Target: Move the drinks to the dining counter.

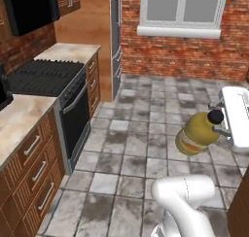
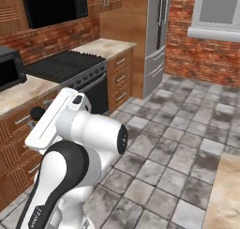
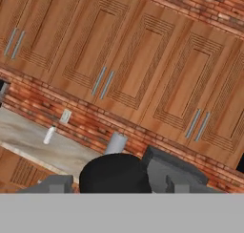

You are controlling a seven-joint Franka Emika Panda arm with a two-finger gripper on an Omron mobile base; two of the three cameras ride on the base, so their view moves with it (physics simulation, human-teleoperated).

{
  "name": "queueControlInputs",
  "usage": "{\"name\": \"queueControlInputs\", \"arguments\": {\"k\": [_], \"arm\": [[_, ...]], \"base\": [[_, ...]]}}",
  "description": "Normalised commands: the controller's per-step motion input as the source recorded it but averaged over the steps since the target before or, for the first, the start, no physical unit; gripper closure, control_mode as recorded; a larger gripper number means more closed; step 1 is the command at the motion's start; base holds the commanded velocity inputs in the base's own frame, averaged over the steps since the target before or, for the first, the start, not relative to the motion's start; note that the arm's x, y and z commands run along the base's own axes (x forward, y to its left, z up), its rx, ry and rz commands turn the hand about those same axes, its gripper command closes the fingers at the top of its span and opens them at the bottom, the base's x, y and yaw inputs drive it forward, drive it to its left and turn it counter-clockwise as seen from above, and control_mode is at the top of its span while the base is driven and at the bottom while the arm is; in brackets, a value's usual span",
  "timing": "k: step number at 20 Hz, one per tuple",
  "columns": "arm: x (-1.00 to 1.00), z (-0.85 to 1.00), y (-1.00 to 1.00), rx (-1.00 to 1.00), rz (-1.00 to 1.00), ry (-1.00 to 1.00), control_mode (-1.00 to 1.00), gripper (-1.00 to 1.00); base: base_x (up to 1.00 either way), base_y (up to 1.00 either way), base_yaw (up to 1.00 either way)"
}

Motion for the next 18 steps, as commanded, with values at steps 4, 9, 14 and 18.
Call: {"name": "queueControlInputs", "arguments": {"k": [4, 9, 14, 18], "arm": [[0.00, 0.00, 0.00, 0.00, 0.00, 0.00, 1.00, 1.00], [0.00, 0.00, 0.00, 0.00, 0.00, 0.00, 1.00, 1.00], [0.00, 0.00, 0.00, 0.00, 0.00, 0.00, 1.00, 1.00], [0.00, 0.00, 0.00, 0.00, 0.00, 0.00, 1.00, 1.00]], "base": [[-0.29, 0.00, -0.30], [-0.39, 0.00, -0.29], [-0.49, 0.00, -0.28], [-0.43, 0.00, -0.29]]}}
